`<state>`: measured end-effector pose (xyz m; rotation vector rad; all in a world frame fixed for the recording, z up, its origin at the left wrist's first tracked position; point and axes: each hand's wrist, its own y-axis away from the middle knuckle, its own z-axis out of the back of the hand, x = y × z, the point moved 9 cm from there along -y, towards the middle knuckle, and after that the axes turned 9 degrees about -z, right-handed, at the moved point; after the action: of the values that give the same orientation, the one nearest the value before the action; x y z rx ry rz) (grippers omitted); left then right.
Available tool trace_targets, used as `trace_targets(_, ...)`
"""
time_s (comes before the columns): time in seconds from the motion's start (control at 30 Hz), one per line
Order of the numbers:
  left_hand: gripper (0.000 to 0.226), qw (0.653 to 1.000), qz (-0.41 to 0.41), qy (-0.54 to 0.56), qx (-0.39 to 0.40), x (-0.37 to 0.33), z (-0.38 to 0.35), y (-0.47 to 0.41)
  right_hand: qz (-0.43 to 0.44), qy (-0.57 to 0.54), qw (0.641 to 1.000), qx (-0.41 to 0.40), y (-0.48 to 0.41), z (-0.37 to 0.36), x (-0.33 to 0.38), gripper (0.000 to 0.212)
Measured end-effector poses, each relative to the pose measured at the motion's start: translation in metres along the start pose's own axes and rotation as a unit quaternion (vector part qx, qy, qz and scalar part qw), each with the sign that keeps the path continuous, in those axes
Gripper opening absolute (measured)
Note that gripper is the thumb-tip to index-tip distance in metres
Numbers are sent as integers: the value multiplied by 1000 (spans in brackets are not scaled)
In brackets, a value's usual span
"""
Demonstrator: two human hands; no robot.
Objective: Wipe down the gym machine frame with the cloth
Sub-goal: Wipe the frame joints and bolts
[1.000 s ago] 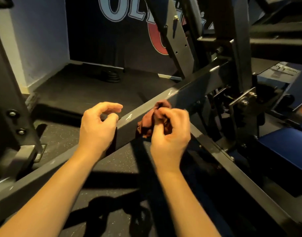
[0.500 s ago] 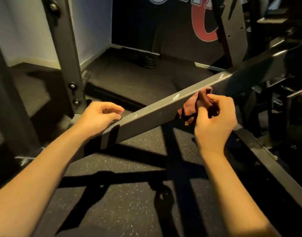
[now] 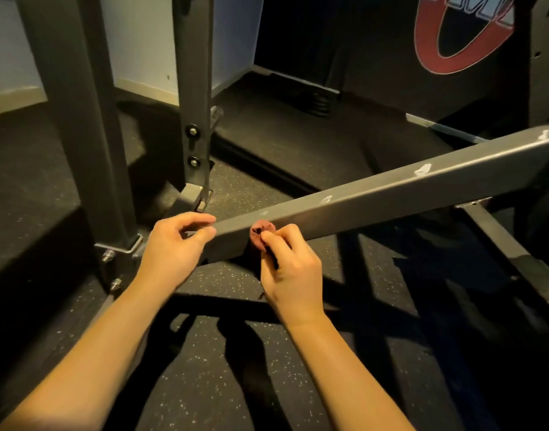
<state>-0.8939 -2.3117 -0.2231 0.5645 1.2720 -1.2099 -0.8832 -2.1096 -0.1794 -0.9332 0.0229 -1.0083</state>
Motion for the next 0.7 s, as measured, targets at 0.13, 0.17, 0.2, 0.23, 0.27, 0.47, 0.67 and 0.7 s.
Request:
trace_targets(0.13, 21, 998, 22, -15, -53, 31, 17, 12, 38, 39, 997, 52, 8, -47, 17, 19)
trace_targets(0.17, 22, 997, 32, -16, -70, 40, 21, 17, 47, 46, 996, 65, 11, -58, 22, 20)
trace_targets(0.2, 23, 995, 48, -17, -87, 48, 25, 23, 53, 53, 994, 77, 13, -68, 26, 22)
trace_targets(0.23, 23, 992, 71, -13, -104, 58, 28, 29, 59, 62, 992, 88, 15, -78, 31, 24)
trace_targets(0.27, 23, 988, 100, -4, -120, 68, 32, 37, 64, 72, 991, 98, 18, -88, 35, 24)
trace_targets(0.47, 27, 953, 262, -2, -150, 120, 43, 82, 80, 118, 965, 220, 31, -162, 65, 29)
trace_targets(0.67, 17, 936, 253, 198, -146, 98, 27, 93, -98, -108, 966, 213, 28, -123, 49, 27)
trace_targets(0.7, 19, 935, 238, 225, -136, 88, 22, 91, -109, -143, 960, 216, 28, -113, 50, 31)
